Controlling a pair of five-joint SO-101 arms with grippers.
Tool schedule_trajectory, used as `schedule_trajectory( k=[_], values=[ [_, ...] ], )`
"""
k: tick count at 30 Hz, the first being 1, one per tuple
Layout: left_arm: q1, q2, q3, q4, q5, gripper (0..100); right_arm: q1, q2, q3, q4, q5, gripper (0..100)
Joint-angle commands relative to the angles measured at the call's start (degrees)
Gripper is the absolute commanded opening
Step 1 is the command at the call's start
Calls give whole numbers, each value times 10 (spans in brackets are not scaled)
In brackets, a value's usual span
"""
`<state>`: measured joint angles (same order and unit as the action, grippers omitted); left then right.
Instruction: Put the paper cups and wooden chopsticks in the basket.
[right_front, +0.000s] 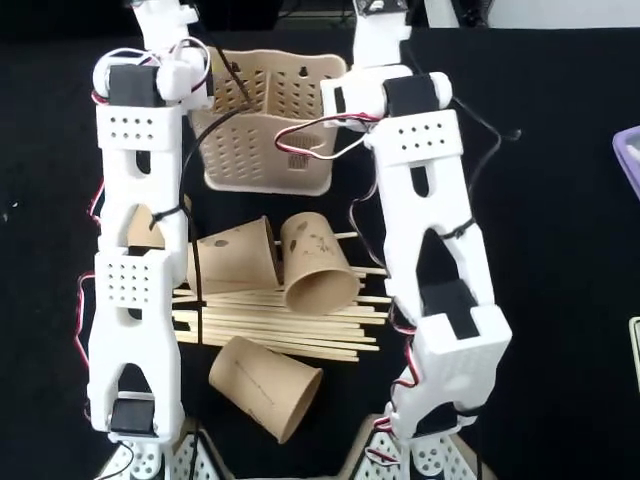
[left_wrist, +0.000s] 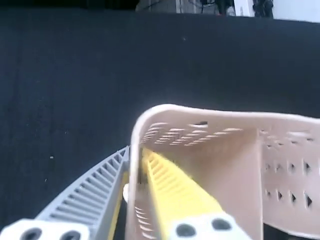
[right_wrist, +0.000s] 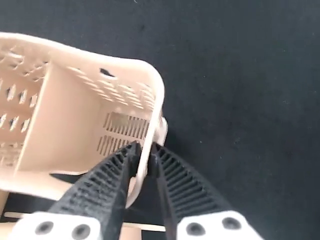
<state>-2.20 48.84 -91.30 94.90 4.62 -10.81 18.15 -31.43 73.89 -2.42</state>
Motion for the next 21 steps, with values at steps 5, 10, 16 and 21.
schedule_trajectory(
  k=[5, 10, 16, 21],
  values=[
    [6, -12, -32, 61, 3, 30, 15, -8, -26, 6, 6, 11],
    [7, -37, 12, 61, 3, 30, 13, -8, -30, 41, 7, 11],
    [16, -124, 145, 61, 14, 30, 13, -9, -29, 65, 7, 11],
    [13, -188, 230, 60, 11, 30, 12, -9, -30, 87, 7, 11]
  ],
)
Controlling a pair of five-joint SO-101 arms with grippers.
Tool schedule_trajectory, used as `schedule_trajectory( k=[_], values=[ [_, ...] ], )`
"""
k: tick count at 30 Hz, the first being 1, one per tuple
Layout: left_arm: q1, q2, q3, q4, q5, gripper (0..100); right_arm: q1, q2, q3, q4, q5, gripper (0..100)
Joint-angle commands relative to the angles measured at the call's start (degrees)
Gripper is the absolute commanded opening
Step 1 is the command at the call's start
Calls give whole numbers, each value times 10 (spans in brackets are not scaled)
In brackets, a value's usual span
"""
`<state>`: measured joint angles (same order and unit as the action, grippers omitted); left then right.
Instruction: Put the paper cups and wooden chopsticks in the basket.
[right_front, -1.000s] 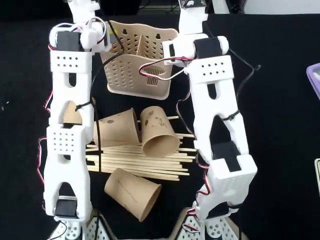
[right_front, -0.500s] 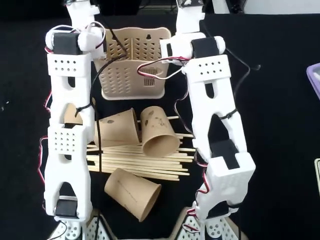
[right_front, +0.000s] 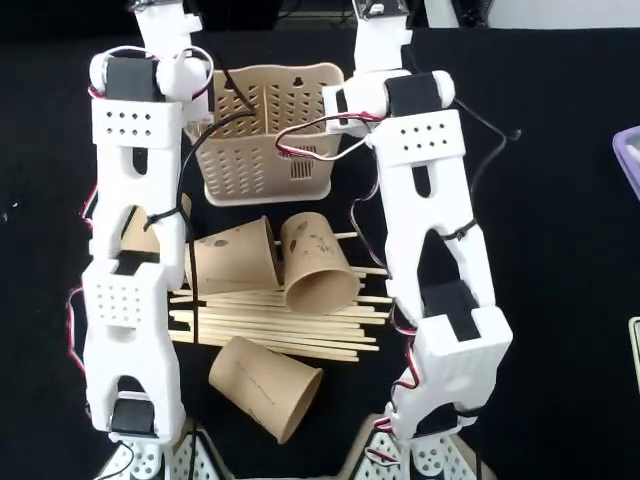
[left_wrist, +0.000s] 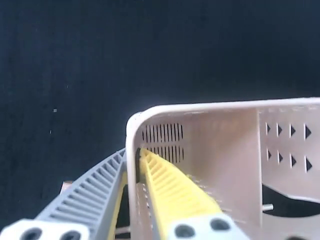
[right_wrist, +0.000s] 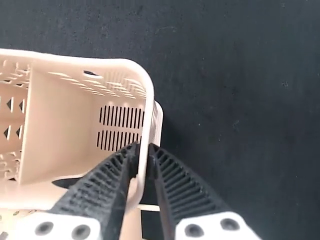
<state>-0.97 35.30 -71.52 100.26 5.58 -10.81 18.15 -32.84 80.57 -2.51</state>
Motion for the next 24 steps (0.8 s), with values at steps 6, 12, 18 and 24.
schedule_trajectory(
  k=[6, 12, 18, 24],
  values=[
    [-11, -82, 58, 4, -8, 30, 12, -35, -29, 36, 8, 11],
    [-8, -81, 63, -23, -56, 33, -4, -59, -36, 36, 5, 13],
    [-23, -84, 54, -50, -56, 158, -17, -42, -39, 33, 6, 102],
    [-51, -86, 22, -72, -55, 266, -12, -49, -51, 2, 9, 225]
  ],
)
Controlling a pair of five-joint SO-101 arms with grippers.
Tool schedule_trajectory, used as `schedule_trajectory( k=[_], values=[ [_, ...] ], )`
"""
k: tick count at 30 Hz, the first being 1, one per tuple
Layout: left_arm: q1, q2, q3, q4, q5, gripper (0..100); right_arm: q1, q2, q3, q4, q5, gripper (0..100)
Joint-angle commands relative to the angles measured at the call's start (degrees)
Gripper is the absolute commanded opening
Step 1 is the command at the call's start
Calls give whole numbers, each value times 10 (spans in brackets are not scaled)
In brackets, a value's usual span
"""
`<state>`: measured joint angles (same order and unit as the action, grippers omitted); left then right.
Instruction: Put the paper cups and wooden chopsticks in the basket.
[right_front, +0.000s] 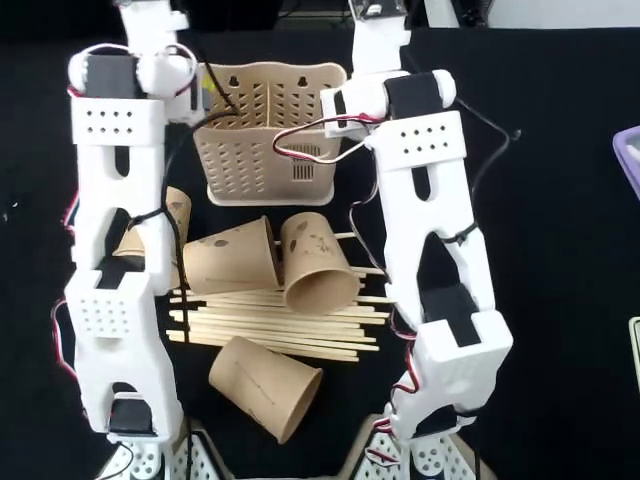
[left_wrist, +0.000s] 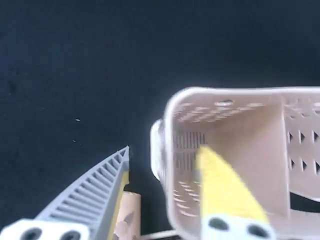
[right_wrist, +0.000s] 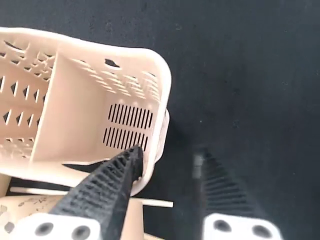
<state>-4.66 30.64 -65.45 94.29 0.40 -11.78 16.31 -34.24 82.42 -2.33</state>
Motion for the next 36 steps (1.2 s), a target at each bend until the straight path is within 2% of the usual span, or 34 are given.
schedule_trajectory(
  k=[1, 5, 11, 15, 18, 22, 25, 29, 33, 36],
  values=[
    [-16, -40, -48, -11, -4, 266, -3, -30, -45, -18, 8, 221],
    [-18, -41, -108, -4, -4, 266, -6, -31, -96, -12, 27, 218],
    [-19, -41, -267, 69, -4, 266, -3, -31, -247, 58, 29, 217],
    [-62, -47, -293, 68, -4, 266, -3, -31, -345, 138, 29, 219],
    [-93, -61, -266, 68, -4, 266, -2, -31, -400, 189, 30, 219],
    [-135, -130, -171, 68, -4, 266, 33, -41, -379, 188, 29, 219],
    [-167, -229, -49, 68, -7, 266, 54, -66, -325, 188, 29, 219],
    [-207, -388, 153, 67, -11, 266, 62, -134, -223, 188, 30, 219],
    [-222, -523, 380, 62, -62, 266, 60, -230, -88, 186, 63, 219],
    [-224, -594, 579, 6, -80, 266, 59, -301, 47, 183, 96, 219]
  ],
)
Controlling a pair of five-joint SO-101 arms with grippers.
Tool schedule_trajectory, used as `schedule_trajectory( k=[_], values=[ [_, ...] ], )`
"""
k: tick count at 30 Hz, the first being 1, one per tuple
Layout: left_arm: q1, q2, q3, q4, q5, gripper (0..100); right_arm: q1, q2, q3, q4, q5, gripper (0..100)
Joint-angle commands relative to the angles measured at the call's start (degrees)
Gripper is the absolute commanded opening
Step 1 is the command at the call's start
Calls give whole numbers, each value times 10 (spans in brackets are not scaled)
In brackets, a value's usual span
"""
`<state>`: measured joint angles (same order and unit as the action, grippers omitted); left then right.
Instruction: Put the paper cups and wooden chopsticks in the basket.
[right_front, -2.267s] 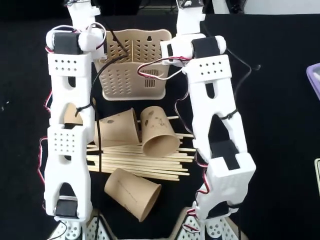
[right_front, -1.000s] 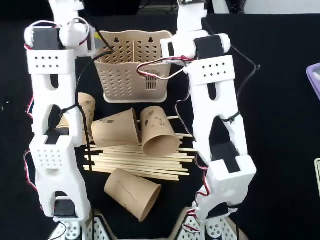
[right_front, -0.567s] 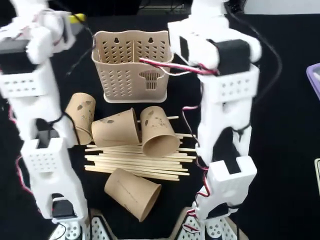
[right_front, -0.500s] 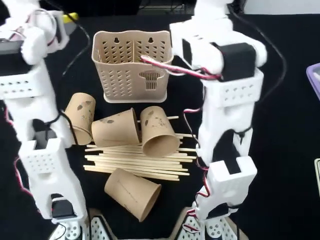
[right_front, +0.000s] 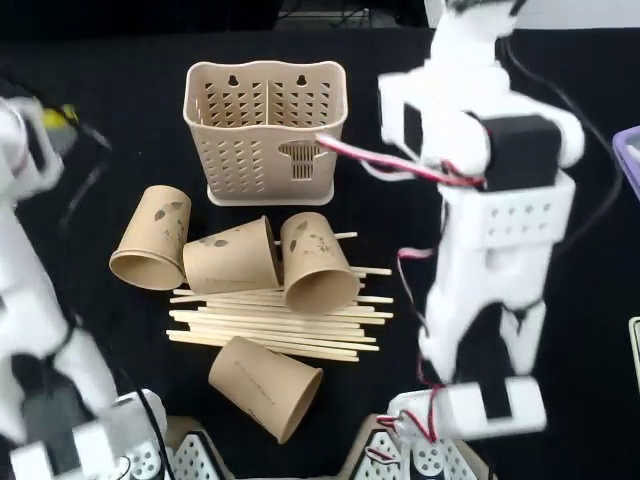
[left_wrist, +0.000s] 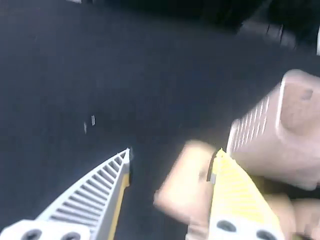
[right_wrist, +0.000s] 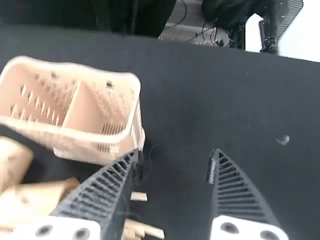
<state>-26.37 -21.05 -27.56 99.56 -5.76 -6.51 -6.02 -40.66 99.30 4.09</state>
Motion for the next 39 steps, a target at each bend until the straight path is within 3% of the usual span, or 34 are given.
schedule_trajectory(
  k=[1, 5, 9, 13, 17, 24, 35, 37, 39],
  values=[
    [-7, -97, 263, -77, -22, 266, 6, -101, 160, 11, 47, 219],
    [-4, -176, 498, -194, -20, 266, 6, -207, 371, -42, 140, 219],
    [-6, -255, 656, -275, -19, 266, 9, -348, 610, -151, 248, 219],
    [-2, -329, 748, -316, 5, 266, 6, -489, 846, -269, 302, 219],
    [-1, -382, 783, -318, 29, 266, -1, -585, 995, -327, 339, 222],
    [-2, -406, 808, -319, 29, 267, -118, -653, 1105, -358, 343, 223],
    [-3, -406, 817, -316, 29, 267, -121, -660, 1229, -561, 320, 217],
    [-3, -406, 817, -316, 29, 267, -120, -660, 1232, -564, 320, 176],
    [-3, -406, 817, -317, 29, 267, -119, -661, 1223, -563, 320, 68]
  ],
)
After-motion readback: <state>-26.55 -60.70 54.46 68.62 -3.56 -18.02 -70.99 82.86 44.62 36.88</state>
